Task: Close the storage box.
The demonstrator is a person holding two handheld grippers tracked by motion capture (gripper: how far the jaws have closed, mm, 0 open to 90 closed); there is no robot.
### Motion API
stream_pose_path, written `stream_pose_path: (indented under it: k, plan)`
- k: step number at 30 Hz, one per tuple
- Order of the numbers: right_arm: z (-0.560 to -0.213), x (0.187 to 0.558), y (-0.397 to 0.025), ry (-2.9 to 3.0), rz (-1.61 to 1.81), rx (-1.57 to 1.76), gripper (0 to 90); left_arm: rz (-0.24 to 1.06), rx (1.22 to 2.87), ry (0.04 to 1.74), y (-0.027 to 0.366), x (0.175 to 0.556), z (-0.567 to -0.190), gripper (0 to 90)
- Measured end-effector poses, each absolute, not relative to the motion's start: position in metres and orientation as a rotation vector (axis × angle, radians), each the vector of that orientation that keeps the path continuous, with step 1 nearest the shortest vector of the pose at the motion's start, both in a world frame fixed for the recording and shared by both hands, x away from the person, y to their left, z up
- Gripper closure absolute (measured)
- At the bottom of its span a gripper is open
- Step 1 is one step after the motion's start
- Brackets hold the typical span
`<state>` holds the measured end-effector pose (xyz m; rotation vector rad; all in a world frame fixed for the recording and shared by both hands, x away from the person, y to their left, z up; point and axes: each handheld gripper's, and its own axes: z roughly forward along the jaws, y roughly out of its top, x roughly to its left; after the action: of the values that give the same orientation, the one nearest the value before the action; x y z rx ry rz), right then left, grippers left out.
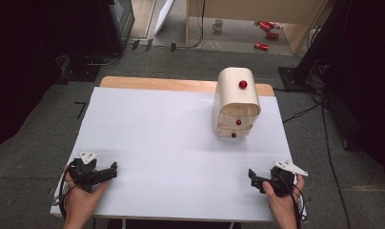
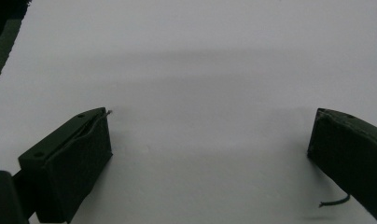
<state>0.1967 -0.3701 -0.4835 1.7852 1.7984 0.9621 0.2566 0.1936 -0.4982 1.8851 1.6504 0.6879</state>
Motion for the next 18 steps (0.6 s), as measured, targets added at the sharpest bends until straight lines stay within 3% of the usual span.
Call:
stream_pose_path:
  k: [8, 18]
  plan:
    - [-0.495, 0.178, -0.389, 1.779, 0.89, 1.819, 0.0, 0.688, 1.885, 1.651, 0.194, 0.257, -0.498, 0.0]
    - [-0.505, 0.175, -0.384, 1.81, 0.774, 1.722, 0.0, 0.688, 1.885, 1.651, 0.194, 0.257, -0.498, 0.0]
